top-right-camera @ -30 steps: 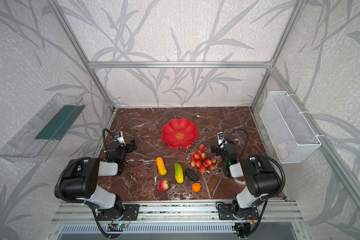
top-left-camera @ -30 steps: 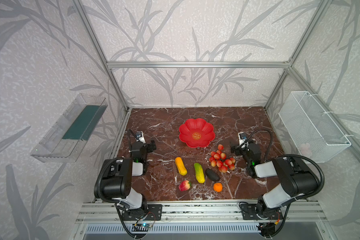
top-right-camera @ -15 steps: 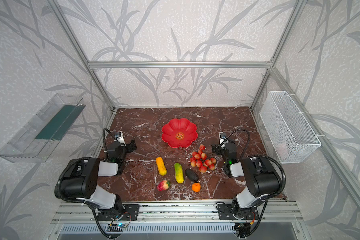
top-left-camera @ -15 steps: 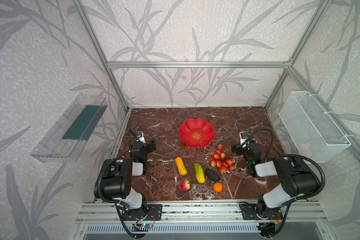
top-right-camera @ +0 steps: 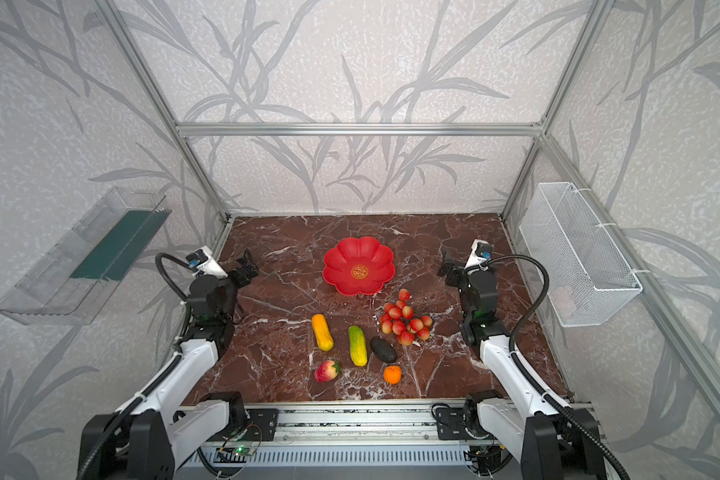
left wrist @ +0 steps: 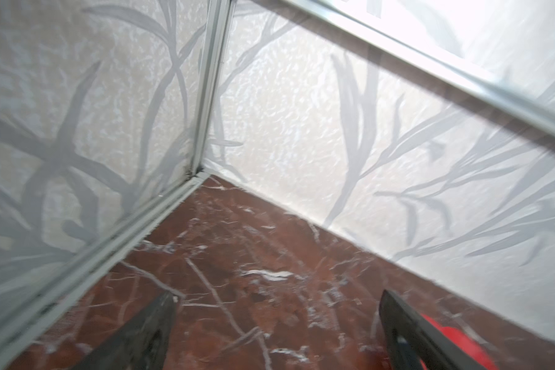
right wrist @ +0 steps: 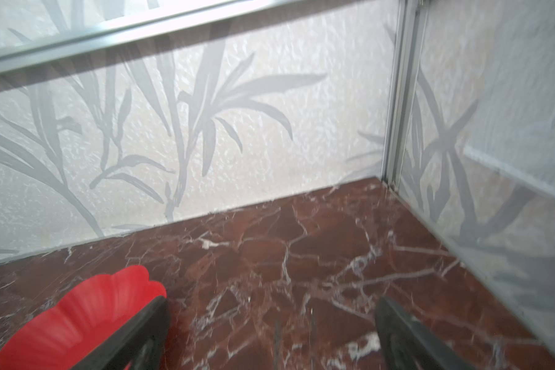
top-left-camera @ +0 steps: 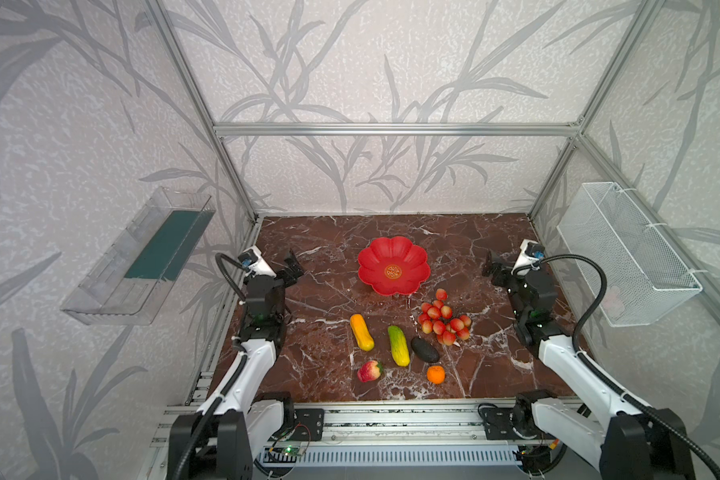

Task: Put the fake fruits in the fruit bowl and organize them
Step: 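Grasp the yellow fruit with left gripper while right gripper reaches for avocado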

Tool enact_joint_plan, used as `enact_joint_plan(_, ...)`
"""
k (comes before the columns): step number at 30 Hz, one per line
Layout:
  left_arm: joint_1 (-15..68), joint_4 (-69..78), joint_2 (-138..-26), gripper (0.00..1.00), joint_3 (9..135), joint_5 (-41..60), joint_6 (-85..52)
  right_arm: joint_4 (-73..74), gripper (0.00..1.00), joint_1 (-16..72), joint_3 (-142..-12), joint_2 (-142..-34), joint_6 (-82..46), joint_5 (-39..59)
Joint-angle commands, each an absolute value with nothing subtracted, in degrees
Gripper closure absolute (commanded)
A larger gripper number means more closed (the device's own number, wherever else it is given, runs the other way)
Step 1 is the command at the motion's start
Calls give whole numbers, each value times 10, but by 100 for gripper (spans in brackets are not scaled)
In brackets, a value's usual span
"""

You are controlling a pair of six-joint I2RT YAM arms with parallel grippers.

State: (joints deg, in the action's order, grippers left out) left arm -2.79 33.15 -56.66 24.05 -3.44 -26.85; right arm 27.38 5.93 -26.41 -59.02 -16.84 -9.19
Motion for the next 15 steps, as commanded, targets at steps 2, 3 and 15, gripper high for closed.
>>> enact_joint_plan(2,-23,138,-572,8,295,107,-336,119,1,53,-323,-623,-236,11)
enact_joint_plan(3,-15,46,-581,12,332,117,-326,81,1,53,-343,-632,-233,26)
enact_joint_plan(15,269,-179,-642,21,345,-43,-439,-146,1,131,-410,-623,-186,-3)
